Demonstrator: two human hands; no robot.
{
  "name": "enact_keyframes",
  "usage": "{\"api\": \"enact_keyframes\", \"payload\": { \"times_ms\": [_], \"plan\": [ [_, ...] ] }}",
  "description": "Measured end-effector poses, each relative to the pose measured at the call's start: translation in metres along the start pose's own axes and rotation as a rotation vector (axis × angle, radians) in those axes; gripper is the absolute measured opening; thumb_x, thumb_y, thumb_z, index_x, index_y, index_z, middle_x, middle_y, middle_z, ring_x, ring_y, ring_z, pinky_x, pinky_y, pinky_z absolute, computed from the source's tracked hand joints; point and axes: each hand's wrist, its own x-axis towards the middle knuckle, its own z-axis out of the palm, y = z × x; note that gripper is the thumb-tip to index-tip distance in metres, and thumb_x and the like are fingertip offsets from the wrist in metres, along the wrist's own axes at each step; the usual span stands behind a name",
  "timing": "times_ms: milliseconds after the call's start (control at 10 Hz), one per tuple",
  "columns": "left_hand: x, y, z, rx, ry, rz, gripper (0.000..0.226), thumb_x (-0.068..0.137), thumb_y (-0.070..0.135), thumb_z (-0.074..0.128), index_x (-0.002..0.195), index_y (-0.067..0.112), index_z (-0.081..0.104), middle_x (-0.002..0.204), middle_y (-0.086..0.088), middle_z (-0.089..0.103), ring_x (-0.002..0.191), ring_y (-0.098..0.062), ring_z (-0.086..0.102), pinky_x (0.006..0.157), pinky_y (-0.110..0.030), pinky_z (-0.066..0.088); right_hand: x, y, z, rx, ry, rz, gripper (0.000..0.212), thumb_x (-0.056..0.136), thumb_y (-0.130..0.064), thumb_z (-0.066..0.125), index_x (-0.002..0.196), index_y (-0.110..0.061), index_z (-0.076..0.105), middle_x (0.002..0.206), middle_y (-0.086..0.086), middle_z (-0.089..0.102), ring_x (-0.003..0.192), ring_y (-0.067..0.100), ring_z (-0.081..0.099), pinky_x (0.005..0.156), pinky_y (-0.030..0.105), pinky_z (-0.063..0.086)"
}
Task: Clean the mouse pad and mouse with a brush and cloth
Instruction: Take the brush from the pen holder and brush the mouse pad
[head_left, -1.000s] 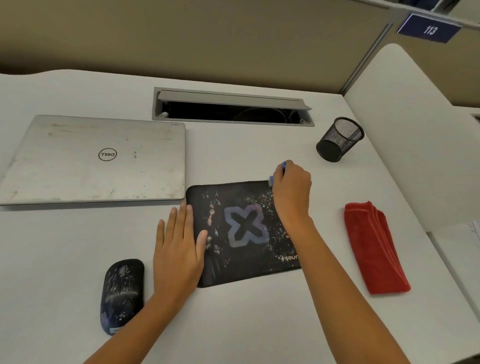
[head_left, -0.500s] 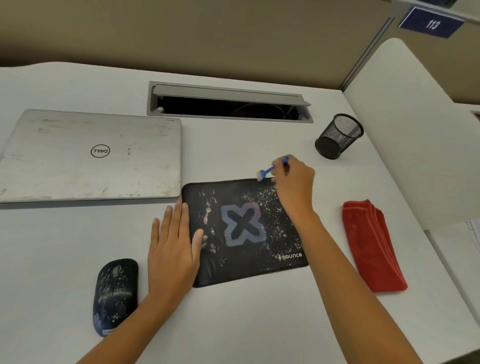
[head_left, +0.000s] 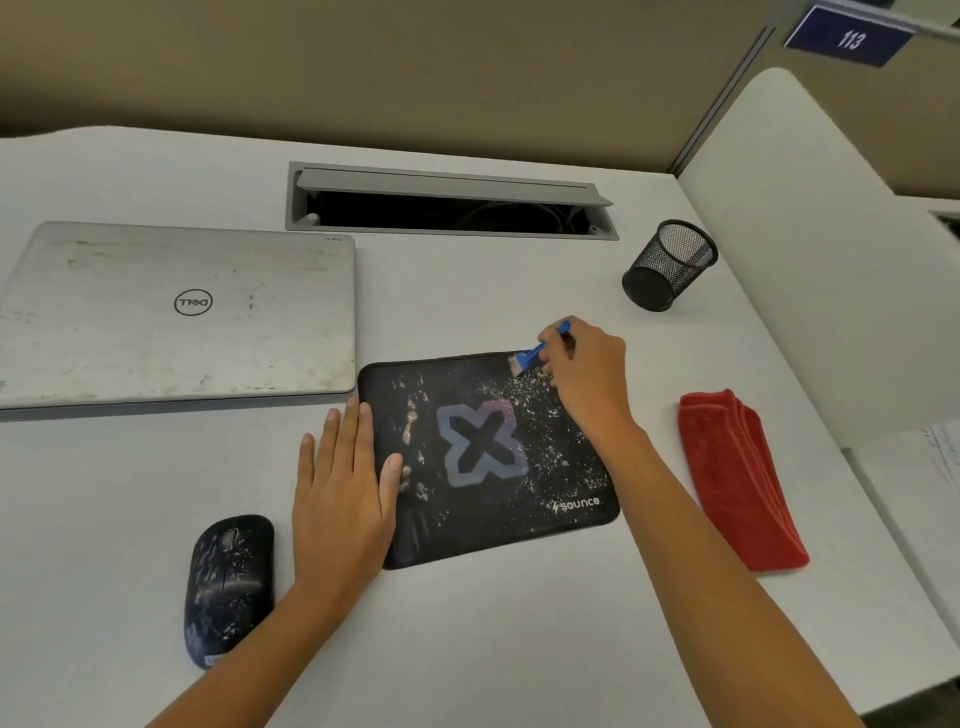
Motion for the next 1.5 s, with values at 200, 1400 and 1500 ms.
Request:
{"api": "enact_keyframes", "payload": {
  "times_ms": [200,1400,1500],
  "plan": [
    [0.000,0.001,0.000,0.019,-0.004,-0.005,0.066,0.098,0.046,0.013,0.152,0.008,0.023,0.158,-0.008,0.024,0.148,-0.025,0.018,0.121,-0.044,0.012,0.008,0.014,-0.016,-0.072,0.190,0.021,0.023,0.098,-0.015,0.047,0.101,-0.001,0.065,0.088,0.014,0.069,0.071,0.018,0.063,0.059,0.017,0.047],
    [0.000,0.001,0.000,0.002,0.004,-0.006,0.066,0.098,0.046,0.014,0.152,0.008,0.023,0.159,-0.007,0.023,0.148,-0.024,0.018,0.121,-0.043,0.011,0.004,-0.007,0.004,-0.120,0.088,-0.009,0.022,0.100,-0.018,0.043,0.105,-0.008,0.062,0.092,0.008,0.069,0.067,0.010,0.058,0.057,0.019,0.043],
    [0.000,0.001,0.001,0.002,0.003,-0.005,0.066,0.098,0.046,0.014,0.152,0.009,0.022,0.159,-0.007,0.022,0.148,-0.023,0.017,0.121,-0.044,0.011,-0.002,-0.014,0.015,0.046,-0.066,-0.055,0.023,0.100,-0.021,0.044,0.103,-0.010,0.064,0.090,0.007,0.070,0.068,0.016,0.062,0.062,0.030,0.051]
  ]
}}
